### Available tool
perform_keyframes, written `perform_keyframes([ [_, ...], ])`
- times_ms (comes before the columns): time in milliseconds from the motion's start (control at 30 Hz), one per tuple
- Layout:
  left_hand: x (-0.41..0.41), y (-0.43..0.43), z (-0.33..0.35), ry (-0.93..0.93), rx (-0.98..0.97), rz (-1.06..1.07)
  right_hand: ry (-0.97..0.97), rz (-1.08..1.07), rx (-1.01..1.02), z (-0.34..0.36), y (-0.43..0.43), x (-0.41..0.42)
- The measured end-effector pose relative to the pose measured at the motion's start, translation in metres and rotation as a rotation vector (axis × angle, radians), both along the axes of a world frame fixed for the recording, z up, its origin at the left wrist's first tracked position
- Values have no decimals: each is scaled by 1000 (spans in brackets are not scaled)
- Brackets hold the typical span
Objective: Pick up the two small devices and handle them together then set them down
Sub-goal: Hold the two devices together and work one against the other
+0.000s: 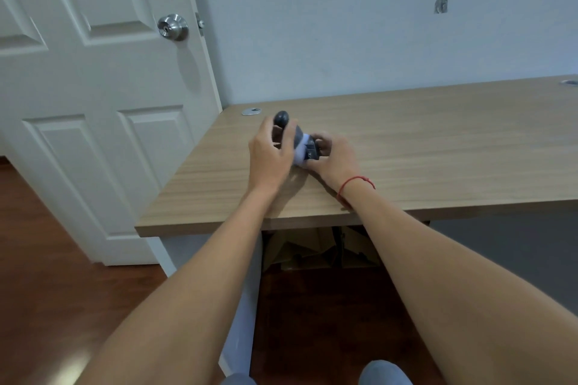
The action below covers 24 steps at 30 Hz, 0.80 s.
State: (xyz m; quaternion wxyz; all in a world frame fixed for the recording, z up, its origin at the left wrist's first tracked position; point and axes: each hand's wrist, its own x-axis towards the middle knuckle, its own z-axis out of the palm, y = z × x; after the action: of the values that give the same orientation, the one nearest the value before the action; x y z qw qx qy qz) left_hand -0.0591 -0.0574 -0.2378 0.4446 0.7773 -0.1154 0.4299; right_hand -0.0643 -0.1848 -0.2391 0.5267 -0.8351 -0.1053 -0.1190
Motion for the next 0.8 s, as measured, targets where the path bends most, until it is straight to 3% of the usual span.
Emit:
perform_keyframes([
  [167, 2, -10, 5, -11, -79, 129, -10, -28, -10, -1, 1, 1],
  [300, 3, -12, 3, -13, 155, 93, -25, -41, 28, 0, 1, 0],
  [400, 5, -4, 1, 15, -1, 146, -3, -38, -8, -1, 1, -1],
  [500, -1, -9, -3, -34, 177, 49, -4, -37, 46, 0, 0, -1],
  [633, 0, -12, -1, -1, -20, 111, 16, -39, 16, 0, -1, -2],
  [733, -2, -19, -2, -32, 177, 39, 1, -34, 56, 0, -1, -3],
  [800, 4, -16, 3, 20, -8, 135, 6, -21, 34, 0, -1, -3],
])
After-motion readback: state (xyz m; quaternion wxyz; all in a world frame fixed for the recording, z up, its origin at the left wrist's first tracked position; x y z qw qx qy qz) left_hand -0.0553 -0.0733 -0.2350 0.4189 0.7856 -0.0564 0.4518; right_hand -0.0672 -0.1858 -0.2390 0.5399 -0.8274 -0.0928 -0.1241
